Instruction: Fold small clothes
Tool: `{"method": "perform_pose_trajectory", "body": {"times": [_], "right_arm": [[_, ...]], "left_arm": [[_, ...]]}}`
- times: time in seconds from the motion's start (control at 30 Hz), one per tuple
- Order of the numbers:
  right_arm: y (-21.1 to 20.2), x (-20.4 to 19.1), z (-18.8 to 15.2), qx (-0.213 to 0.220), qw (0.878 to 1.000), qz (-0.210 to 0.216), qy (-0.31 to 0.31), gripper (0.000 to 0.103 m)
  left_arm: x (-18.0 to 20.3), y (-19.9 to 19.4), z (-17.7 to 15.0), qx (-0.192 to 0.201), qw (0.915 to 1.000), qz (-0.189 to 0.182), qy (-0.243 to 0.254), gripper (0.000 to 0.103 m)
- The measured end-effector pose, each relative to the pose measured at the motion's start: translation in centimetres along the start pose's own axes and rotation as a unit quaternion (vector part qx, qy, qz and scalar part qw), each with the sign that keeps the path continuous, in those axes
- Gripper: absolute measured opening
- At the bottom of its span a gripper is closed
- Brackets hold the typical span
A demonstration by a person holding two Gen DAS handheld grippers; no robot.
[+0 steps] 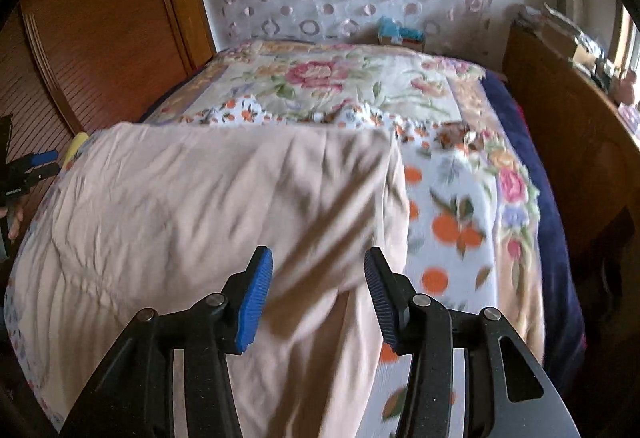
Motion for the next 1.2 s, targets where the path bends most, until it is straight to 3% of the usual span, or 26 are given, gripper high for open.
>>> {"method": "perform_pose_trajectory", "body": {"times": [0.17, 0.33, 0.5, 0.83, 0.9, 0.93, 0.97, 1.0, 1.2], "right_arm": [[0.5, 1.8, -0.7, -0.025, 0.999, -0.006, 0.035, 0.05], [1.0, 1.8, -0.1, -0.006, 0.999, -0.006, 0.037, 0.05], [2.0, 0.2, -0.7, 0.013, 0.999, -0.046, 0.012, 0.05], [3.1, -1.7, -0.3, 0.004, 0.997, -0.072, 0.0, 0.049], [3.0, -1.9, 0.3, -0.003, 0.997, -0.082, -0.012, 0.033], [3.0, -2.0, 0.5, -0.003, 0.996, -0.087, -0.02, 0.014], [2.9, -2.1, 0.7, 0.0, 0.996, -0.088, -0.029, 0.007], [2.7, -2.4, 0.9, 0.007, 0.996, -0.081, -0.041, 0.005], [0.9, -2.5, 1.7, 0.045, 0.995, -0.082, -0.042, 0.004]], "left_arm": [[0.5, 0.5, -1.3, -0.015, 0.9998, -0.008, 0.0, 0.076], [0.4, 1.5, -1.9, -0.029, 0.9994, -0.014, -0.013, 0.075], [0.4, 2.0, -2.0, -0.033, 0.999, -0.019, -0.022, 0.059], [-0.2, 2.8, -1.9, -0.046, 0.9982, -0.022, -0.032, 0.054], [-0.2, 2.8, -1.7, -0.044, 0.9984, -0.022, -0.028, 0.02], [0.0, 2.8, -1.7, -0.045, 0.9984, -0.024, -0.025, 0.017], [0.2, 2.8, -1.6, -0.044, 0.9987, -0.018, -0.02, 0.015], [0.5, 2.8, -1.5, -0.044, 0.9989, -0.012, -0.014, 0.009], [1.1, 2.2, -0.8, -0.027, 0.9996, 0.001, -0.002, 0.004]]}}
Point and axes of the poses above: each gripper's, at about its wrist camera, not at the fingertips, and y roughly the way its jaws point, x to its right, z to its top, the point moved 1 cm from there along y, roughly the way its jaws point, and after that the axes turned 7 degrees about -y, right-handed, at the moved point
